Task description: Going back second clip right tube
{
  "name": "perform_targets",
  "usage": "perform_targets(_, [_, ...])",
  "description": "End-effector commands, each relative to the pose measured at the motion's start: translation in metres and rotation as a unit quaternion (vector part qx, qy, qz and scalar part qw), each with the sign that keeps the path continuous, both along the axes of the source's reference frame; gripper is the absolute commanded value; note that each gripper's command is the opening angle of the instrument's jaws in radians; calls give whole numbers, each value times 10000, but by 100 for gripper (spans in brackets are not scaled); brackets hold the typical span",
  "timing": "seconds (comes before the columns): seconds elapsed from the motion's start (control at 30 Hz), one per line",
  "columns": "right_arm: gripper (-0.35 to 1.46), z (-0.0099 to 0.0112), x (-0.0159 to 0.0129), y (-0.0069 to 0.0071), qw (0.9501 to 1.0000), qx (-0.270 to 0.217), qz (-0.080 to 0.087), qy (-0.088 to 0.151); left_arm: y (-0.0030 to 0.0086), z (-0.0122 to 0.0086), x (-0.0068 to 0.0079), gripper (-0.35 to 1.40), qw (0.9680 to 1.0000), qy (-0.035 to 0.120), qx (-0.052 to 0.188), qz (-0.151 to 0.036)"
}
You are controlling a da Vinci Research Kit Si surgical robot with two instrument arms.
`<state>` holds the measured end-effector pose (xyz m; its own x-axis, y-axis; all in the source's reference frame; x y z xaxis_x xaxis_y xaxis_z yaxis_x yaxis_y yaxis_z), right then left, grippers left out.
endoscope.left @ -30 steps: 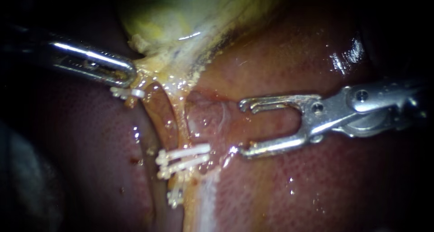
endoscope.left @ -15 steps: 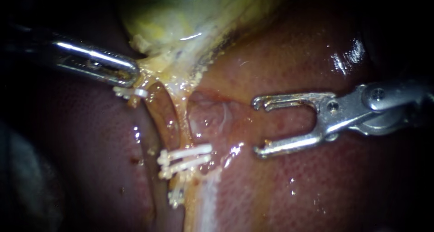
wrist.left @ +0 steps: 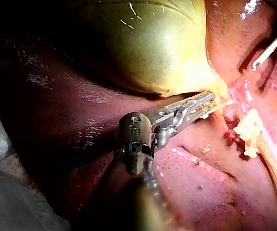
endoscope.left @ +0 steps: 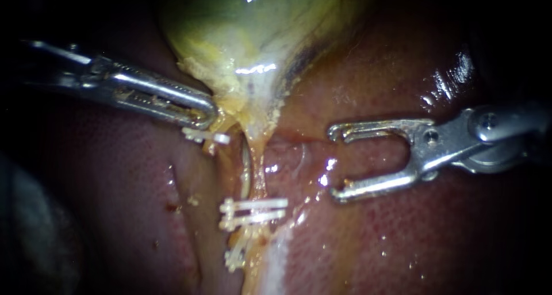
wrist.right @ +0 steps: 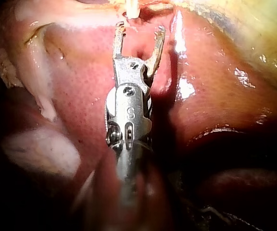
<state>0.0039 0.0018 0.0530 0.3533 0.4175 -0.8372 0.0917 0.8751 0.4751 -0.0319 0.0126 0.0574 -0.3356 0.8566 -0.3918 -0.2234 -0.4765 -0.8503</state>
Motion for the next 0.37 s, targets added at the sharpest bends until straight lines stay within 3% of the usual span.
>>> perform_targets(0.03, [50,0,-1,0,10000,-1,6,-2,1,1,0,-35,10000,-1,2,5])
perform_targets(0.27, [50,-1,-1,0,10000,-3,18,-7,1,1,1,-35,10000,-1,2,6])
perform_targets(0.37, [49,0,1,0,10000,34,-84,31,1,0,4,-35,10000,-7,5,13])
